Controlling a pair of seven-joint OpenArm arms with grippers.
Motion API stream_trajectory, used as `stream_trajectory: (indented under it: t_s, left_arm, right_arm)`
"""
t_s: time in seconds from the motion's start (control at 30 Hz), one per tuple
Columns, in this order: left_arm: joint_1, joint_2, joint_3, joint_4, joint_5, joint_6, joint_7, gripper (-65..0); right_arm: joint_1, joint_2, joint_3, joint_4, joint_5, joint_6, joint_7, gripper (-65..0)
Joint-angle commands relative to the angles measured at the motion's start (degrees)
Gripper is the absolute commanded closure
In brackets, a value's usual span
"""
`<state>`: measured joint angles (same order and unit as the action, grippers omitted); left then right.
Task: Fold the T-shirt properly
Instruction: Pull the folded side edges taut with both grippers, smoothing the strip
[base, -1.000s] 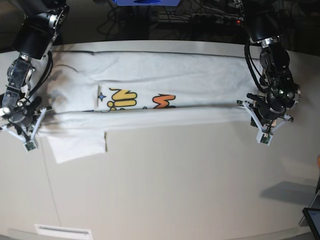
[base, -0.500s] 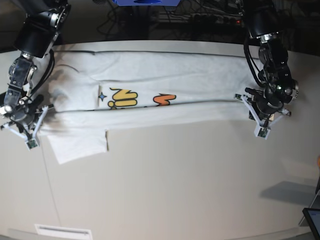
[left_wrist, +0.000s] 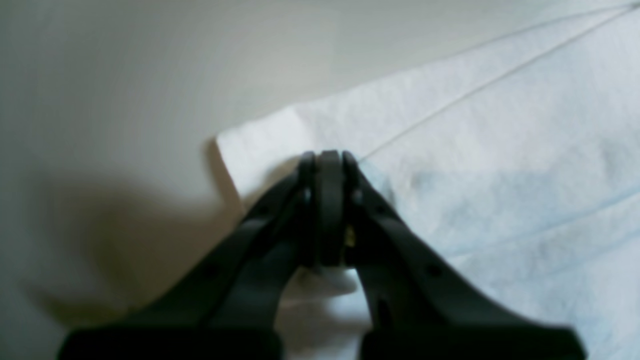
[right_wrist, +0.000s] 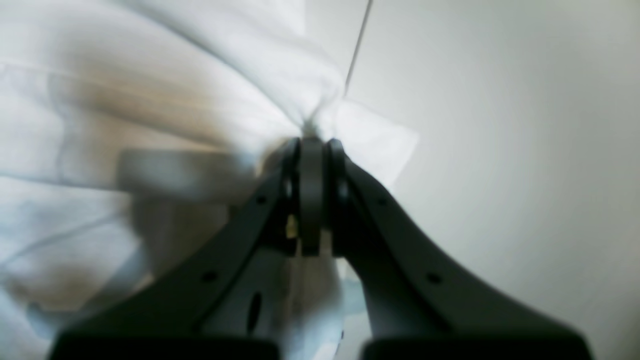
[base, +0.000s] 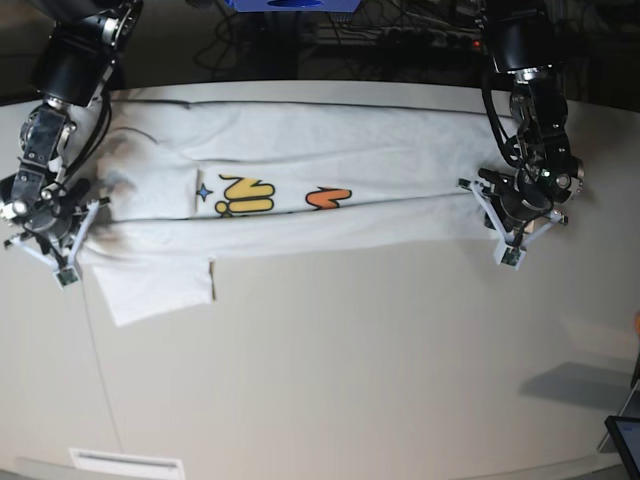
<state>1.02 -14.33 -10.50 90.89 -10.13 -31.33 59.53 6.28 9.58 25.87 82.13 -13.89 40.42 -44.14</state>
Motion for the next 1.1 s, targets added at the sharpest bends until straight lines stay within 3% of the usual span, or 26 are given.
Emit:
stream_trajectory:
  t_s: [0.0, 0.07, 0.3, 0.43, 0.7, 0.87, 0.97, 1.07]
  left_arm:
    - [0.08, -0.66, -0.18, 0.58, 0.15, 0.34, 0.56, 0.0]
    - [0.26, -0.66, -0.18, 0.58, 0.15, 0.34, 0.56, 0.0]
    - [0.43, -0.66, -0.18, 0.4, 0.15, 0.34, 0.56, 0.0]
    - [0.35, -0.66, -0.18, 0.49, 0.15, 0.34, 0.56, 0.0]
    - [0.35, -0.66, -0.18, 0.4, 0.15, 0.34, 0.56, 0.0]
    - [0.26, -0.66, -0.18, 0.32, 0.15, 0.34, 0.56, 0.0]
    - [0.17, -0.66, -0.18, 0.32, 0.15, 0.34, 0.56, 0.0]
    - [0.08, -0.57, -0.18, 0.32, 0.15, 0.34, 0.56, 0.0]
  right_arm:
    - [0.97, 0.83, 0.11, 1.17, 0.04, -0.42, -0.74, -2.8]
    - [1.14, 1.01, 0.37, 2.4, 0.04, -0.42, -2.41, -7.3]
    - [1.14, 1.36, 6.44, 9.78, -0.13, -0.42, -7.95, -32.8]
    - [1.06, 1.36, 8.37, 10.93, -0.13, -0.42, -10.76, -42.9]
    - [-0.17, 1.36, 6.09, 10.66, -0.57, -0.42, -11.02, -47.3]
    - [1.67, 1.1, 6.09, 10.66, -10.42, -1.7, -10.85, -48.0]
    - [2.2, 1.01, 6.18, 11.1, -14.11, -2.67, -11.02, -56.1]
    - [2.82, 1.01, 6.09, 11.02, -15.34, -2.4, -11.02, -58.8]
